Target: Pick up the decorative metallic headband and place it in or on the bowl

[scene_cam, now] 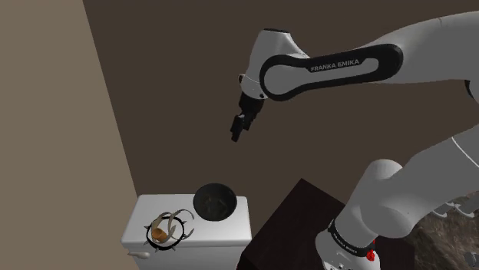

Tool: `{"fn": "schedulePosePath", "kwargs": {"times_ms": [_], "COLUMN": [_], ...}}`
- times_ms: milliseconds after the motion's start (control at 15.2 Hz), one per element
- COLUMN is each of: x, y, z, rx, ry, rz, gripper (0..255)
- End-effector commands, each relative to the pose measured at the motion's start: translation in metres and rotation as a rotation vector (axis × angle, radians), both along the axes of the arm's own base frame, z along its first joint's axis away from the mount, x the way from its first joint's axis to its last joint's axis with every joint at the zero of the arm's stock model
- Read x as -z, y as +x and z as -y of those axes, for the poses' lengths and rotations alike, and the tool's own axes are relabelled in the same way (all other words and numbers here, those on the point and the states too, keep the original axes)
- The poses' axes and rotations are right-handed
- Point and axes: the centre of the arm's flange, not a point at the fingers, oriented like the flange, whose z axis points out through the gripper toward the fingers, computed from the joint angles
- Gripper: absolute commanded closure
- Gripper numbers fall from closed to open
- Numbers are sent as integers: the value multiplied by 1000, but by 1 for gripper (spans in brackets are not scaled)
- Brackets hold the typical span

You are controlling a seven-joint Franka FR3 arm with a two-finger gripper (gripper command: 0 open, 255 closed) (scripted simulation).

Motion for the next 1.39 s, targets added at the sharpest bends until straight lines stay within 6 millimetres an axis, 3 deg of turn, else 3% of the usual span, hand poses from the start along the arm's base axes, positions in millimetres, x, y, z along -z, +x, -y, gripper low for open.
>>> {"fn": "schedulePosePath", "kwargs": {"times_ms": [0,660,1320], "x": [22,120,222], "y": [16,76,122], "z": [-13,-86,-162], "rx": [-35,-206,-377], "ry": [-10,-62,-113], "rz": [-3,-20,-37], "gripper": [0,0,0]}}
